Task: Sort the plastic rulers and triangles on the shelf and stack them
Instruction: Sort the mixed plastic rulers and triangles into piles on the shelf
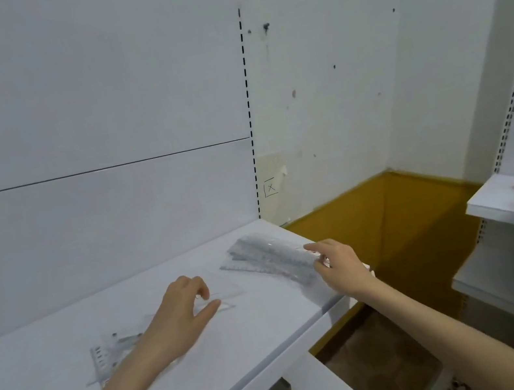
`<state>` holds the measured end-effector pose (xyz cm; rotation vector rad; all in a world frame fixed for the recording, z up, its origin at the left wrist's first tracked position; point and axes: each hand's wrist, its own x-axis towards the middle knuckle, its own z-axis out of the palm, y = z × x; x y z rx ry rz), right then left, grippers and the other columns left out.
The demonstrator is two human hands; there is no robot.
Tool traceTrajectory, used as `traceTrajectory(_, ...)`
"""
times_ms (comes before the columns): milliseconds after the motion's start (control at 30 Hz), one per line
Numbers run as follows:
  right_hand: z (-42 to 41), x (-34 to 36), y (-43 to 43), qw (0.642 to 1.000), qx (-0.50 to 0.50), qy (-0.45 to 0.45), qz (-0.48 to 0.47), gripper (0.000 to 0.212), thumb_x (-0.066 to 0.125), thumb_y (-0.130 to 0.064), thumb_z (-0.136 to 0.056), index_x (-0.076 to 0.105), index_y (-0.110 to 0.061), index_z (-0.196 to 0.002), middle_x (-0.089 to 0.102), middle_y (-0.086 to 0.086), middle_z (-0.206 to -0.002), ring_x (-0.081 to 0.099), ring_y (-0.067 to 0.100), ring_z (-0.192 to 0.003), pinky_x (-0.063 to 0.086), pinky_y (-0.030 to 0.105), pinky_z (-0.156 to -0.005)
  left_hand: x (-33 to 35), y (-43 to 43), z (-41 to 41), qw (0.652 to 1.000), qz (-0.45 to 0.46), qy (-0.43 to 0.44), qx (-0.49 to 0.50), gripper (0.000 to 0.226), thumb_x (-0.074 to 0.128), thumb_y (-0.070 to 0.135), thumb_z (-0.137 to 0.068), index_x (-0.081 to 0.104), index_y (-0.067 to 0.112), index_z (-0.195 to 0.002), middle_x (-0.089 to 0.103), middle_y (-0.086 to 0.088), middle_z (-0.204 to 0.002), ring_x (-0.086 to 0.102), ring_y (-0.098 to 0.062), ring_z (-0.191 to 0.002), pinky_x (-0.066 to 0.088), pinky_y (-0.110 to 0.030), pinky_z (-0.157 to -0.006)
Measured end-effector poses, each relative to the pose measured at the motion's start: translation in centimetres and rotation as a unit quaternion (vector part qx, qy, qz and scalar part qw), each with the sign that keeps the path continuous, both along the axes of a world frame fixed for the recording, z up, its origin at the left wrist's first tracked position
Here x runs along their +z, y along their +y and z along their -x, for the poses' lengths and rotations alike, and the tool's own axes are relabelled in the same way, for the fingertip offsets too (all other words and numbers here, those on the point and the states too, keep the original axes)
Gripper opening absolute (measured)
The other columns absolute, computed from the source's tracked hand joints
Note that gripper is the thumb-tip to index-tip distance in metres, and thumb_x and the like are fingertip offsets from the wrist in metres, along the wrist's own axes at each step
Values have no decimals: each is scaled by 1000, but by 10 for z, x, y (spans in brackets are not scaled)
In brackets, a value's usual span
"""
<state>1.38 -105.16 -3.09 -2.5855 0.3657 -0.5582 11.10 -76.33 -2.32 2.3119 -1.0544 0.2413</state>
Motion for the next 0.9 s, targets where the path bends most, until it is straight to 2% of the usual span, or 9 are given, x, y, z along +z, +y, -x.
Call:
traceTrajectory(267,-53,-8,-6,995,81,62,22,38,45,-12,-93,54,-16,-130,55,5,-130,50,19,-115,41,30,-99,3,-2,-13,998,-9,13,57,27,63,26,-88,40,33,-76,44,10,-87,42,-1,-80,31,-10,-66)
traceTrajectory(400,-61,-17,-12,987,92,68,110,38,47,-45,-90,63,-26,-119,59,-8,-127,44,14,-116,36,30,-99,3,-5,-18,998,-7,24,64,26,62,24,-87,41,34,-77,44,13,-88,42,-1,-81,31,-9,-67)
traceTrajectory(533,-53,-7,2,988,120,21,91,62,39,-63,-84,59,-23,-128,52,-6,-134,38,14,-124,32,31,-103,4,-12,-19,997,-8,31,65,26,62,21,-87,41,33,-76,44,14,-87,41,1,-81,31,-10,-66)
traceTrajectory(600,-47,4,17,982,178,-3,57,61,50,-59,-85,49,-26,-136,46,-6,-141,34,12,-131,30,31,-109,6,-15,-17,998,-11,37,54,26,64,20,-84,42,33,-77,45,13,-88,42,-1,-83,32,-11,-67)
traceTrajectory(667,-41,16,39,970,240,10,36,66,63,-49,-84,37,-31,-143,39,-10,-147,33,8,-133,31,31,-110,9,-17,-13,999,-11,37,34,25,65,20,-82,43,32,-80,47,10,-92,44,-4,-85,32,-12,-69)
traceTrajectory(767,-39,21,77,955,289,13,64,76,69,-43,-82,28,-33,-146,41,-9,-145,49,6,-118,44,28,-97,14,-14,-6,1000,-15,23,12,18,62,21,-84,46,30,-86,48,10,-95,43,0,-88,33,-13,-71)
traceTrajectory(833,-44,21,98,953,296,-18,61,69,70,-35,-84,35,-27,-143,52,-2,-135,59,8,-101,50,29,-88,16,-6,-3,1000,-21,15,4,17,58,26,-84,43,33,-85,47,13,-91,42,1,-88,32,-15,-70)
traceTrajectory(900,-50,23,114,955,293,-39,20,56,71,-29,-85,49,-19,-136,62,2,-125,65,5,-86,50,24,-86,19,7,0,1000,-23,11,9,16,58,25,-85,43,31,-87,45,15,-88,42,1,-87,32,-17,-69)
